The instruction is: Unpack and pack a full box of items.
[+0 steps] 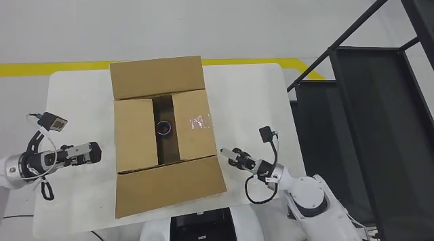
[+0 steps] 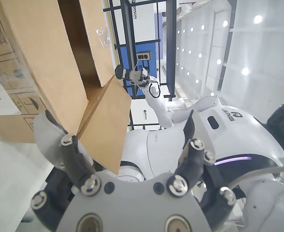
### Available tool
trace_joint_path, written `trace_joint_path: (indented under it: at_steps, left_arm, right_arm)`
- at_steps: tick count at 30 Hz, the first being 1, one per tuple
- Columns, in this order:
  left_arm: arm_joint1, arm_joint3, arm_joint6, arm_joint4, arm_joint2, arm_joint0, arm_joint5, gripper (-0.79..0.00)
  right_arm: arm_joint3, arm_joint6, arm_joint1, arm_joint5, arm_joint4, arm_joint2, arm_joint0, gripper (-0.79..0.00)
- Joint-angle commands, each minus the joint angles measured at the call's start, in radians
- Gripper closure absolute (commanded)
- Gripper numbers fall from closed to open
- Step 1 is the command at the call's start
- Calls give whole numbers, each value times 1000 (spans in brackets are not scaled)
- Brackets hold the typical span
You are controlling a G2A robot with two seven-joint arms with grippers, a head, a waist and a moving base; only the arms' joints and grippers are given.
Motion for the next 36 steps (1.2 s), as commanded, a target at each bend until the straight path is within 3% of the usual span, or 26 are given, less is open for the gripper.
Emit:
trace_joint_path:
  at_steps: [1, 10, 15, 19, 28, 34, 36]
  left_arm:
    - [-1, -2, 0, 8, 0, -1, 5, -785]
    - [-5, -3, 3, 27, -6, -10, 13, -785]
    - [-7, 0, 2, 32, -14, -7, 19, -785]
    - [-8, -11, 0, 37, -22, -2, 25, -785]
    - [-12, -43, -10, 22, -36, 0, 16, -785]
    - [-15, -33, -11, 16, -37, -27, 9, -785]
    - [-19, -12, -5, 21, -14, -66, 2, -785]
  right_arm:
    - [-9, 34, 2, 3, 3, -26, -14, -785]
    - [-47, 90, 3, -27, 63, -147, -14, -785]
    - [-91, 92, 2, -39, 170, -187, 27, -785]
    - [-117, 83, 1, -48, 160, -219, 79, -785]
    - [69, -139, -22, 7, -18, -320, 268, -785]
    - [122, -182, -29, 3, -32, -360, 310, -785]
    - [132, -188, -30, 5, -34, -366, 314, -785]
